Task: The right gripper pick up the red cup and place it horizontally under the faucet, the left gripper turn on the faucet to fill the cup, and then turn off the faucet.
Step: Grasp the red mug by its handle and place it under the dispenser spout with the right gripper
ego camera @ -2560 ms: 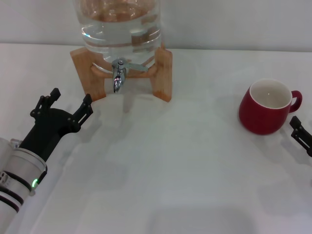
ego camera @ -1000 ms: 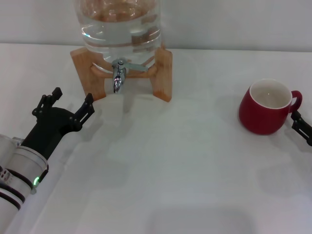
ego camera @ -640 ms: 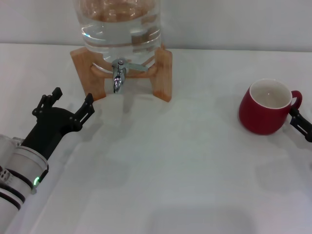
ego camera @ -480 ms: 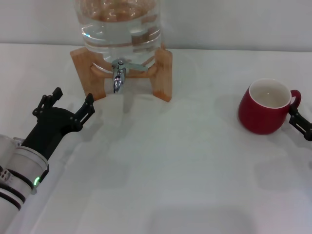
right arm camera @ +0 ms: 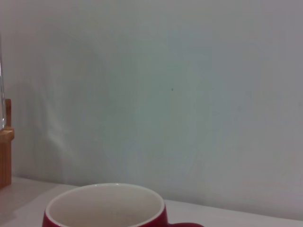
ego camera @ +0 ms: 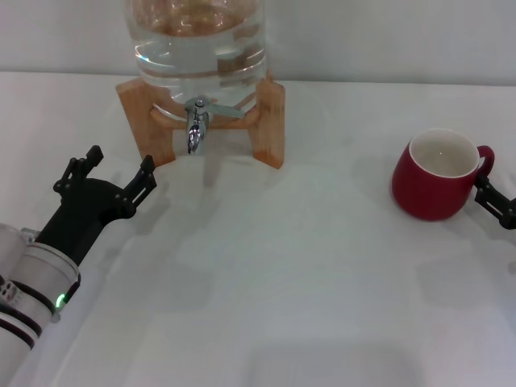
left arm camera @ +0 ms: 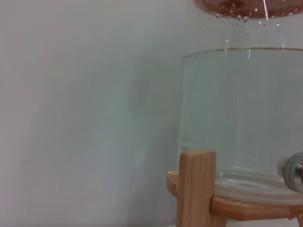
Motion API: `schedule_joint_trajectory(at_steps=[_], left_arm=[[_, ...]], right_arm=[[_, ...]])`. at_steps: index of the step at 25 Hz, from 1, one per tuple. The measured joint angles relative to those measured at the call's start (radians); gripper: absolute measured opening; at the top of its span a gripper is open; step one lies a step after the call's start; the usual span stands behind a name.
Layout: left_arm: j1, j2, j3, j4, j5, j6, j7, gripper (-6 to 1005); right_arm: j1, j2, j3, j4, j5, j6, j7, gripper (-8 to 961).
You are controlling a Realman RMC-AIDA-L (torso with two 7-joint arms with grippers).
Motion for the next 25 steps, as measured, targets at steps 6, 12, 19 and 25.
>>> schedule_joint_trajectory(at_steps=[6,12,19,25], left_arm=[[0.001,0.0,0.0,0.0,0.0,0.0,0.0,886],[-0.002,0.0,0.0,0.0,0.0,-0.007,0.0,886],[-0.003,0.0,0.0,0.0,-0.002,-0.01,0.0,886],[-0.004,0.0,0.0,0.0,-0.004,-0.011,0.0,886]], right_arm=[[0.001,0.001,0.0,0.0,-0.002,0.0,0.005,855],[0.008,0.002,0.0,0.0,-0.003,0.001,0.005,855],[0.017,0.005,0.0,0.002,-0.001,0.026,0.001,855],[0.018,0.005,0.0,0.003,0.0,0.026,0.001,855]])
